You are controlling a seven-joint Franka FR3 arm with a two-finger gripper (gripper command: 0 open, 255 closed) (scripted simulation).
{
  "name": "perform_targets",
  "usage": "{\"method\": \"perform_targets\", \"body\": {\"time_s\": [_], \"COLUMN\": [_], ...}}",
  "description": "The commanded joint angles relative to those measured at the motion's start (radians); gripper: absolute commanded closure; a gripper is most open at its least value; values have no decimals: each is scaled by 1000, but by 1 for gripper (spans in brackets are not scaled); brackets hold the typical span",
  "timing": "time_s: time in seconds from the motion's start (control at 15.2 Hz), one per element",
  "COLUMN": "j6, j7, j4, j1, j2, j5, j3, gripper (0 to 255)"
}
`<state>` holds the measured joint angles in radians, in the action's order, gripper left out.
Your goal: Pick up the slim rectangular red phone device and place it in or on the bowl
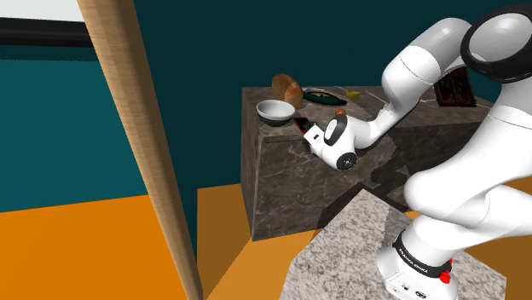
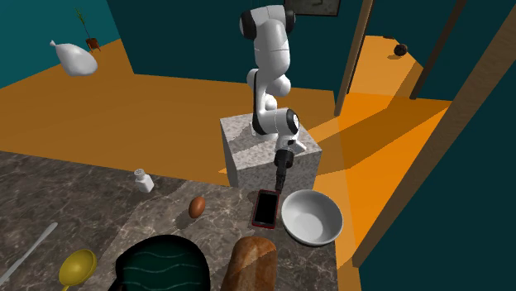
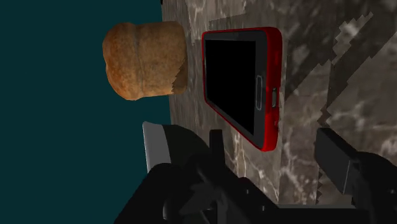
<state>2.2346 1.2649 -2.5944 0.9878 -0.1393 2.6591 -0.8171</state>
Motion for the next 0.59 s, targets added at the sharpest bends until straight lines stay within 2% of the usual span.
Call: {"method": "perform_targets", "body": {"time_s": [0.0,0.53], "j6": [0,0], "j7": [0,0], "j4": [0,0], "j1": [0,0], "j2": [0,0], "j5": [0,0], "j3": [0,0], "gripper": [255,255]}}
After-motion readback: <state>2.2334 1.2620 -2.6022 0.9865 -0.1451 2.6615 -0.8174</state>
